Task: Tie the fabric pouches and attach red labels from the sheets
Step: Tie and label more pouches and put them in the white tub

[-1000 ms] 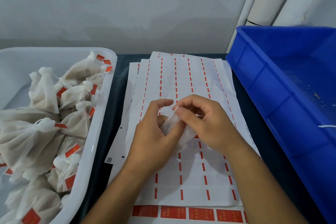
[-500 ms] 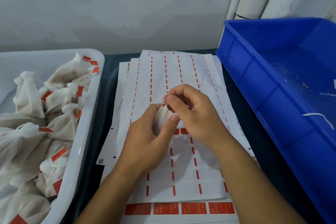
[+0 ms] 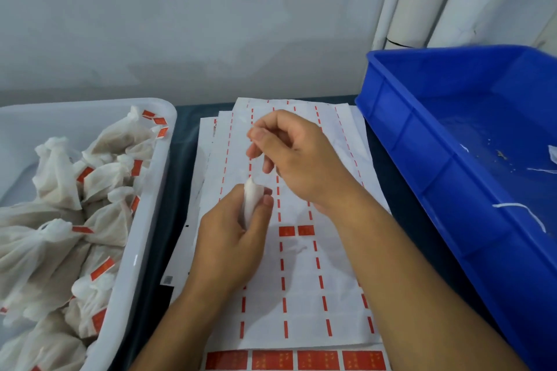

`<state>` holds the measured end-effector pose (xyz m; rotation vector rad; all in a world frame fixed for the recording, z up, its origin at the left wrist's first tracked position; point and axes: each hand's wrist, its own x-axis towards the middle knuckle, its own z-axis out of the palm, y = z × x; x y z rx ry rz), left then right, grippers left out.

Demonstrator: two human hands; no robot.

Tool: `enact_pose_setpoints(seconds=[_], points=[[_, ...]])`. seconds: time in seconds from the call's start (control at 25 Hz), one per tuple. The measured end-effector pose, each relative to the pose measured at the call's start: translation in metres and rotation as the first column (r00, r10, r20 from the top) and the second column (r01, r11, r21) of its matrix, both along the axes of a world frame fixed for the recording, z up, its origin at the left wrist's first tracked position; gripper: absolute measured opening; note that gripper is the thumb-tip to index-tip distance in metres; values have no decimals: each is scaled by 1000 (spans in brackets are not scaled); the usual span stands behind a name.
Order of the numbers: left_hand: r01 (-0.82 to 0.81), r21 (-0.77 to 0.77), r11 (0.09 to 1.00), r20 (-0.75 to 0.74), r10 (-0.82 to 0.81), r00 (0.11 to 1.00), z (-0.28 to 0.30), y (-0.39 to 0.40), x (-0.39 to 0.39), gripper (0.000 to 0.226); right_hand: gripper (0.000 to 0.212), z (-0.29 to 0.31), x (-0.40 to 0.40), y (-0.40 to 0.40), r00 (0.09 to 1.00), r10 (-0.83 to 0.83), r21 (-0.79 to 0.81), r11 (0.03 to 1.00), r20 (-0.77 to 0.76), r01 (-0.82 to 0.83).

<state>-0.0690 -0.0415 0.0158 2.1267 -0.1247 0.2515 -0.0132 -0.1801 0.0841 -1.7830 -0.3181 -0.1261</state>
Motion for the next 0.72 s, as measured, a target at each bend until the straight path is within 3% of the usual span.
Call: enact_pose_setpoints(seconds=[0.32,0.52,0.72], points=[[-15,65,998,-14,16,1000,-9,0,6,41,12,3,5,-7,979,145,120,984,-141,-129],[-10,254,967,70,-8,997,-1,0,13,50,14,8,8,-18,991,43,143,989,-124,-25],[22,485,874,42,-49,998,8,-10,27,48,13,9,11,-26,988,1,193,981,-154,29]])
